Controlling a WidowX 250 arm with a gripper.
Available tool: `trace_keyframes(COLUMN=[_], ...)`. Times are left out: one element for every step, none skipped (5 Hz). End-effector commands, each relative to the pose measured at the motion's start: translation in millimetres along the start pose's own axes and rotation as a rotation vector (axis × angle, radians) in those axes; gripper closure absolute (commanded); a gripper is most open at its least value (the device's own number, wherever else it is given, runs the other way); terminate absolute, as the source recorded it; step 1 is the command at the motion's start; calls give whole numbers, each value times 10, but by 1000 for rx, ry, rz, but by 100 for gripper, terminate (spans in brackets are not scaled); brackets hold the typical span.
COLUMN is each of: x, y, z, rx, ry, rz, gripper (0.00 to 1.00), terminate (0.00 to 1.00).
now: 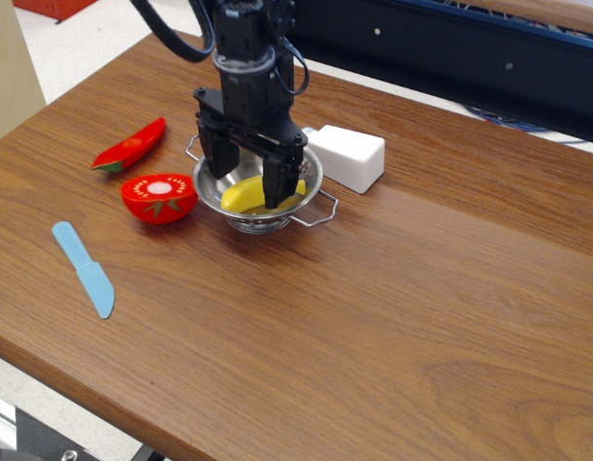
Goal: Take banana out of colander
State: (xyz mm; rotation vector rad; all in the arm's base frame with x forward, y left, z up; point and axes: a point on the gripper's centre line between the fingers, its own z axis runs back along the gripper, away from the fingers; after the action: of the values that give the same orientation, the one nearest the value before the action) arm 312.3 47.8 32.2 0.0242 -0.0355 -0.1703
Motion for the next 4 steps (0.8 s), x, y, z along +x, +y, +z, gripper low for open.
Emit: trace_keyframes(x=[74, 63, 70, 82], y=[-59, -63, -53, -36], z=[-39, -32, 107, 292], rx=[21, 24, 12, 22], ry=[-23, -24, -47, -102], rz=[-9, 4, 33, 77], gripper=[0, 100, 100, 100], terminate=[0, 0, 0, 0])
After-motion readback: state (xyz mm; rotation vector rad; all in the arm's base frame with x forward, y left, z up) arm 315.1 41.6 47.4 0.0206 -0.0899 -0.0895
